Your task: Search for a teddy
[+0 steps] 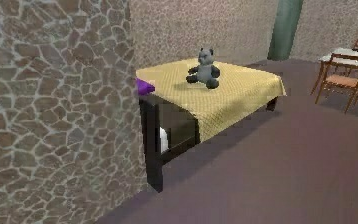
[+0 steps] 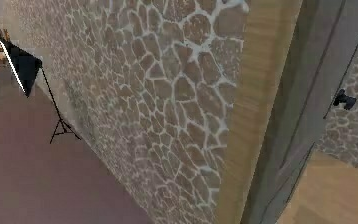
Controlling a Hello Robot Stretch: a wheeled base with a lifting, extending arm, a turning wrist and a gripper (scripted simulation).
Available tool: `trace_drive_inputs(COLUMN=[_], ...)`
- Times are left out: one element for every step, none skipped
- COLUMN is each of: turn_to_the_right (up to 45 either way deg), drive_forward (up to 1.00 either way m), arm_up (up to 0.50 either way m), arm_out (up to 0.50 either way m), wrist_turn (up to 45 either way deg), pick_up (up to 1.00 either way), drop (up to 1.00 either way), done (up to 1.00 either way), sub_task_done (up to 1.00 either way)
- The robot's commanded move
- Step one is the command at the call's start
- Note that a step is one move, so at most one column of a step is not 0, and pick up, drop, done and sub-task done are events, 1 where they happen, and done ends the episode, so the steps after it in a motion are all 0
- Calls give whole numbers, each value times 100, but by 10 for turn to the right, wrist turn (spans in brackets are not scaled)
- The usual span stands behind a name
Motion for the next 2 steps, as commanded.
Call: trace_drive_inputs(turn_to_the_right=[210,0], drive_forward=[0,100], arm_up=[0,0], arm_out=[0,0], wrist_turn=[0,0], pick_up=[0,0], drop=[0,0], done=[0,0], sub_task_done=[0,0])
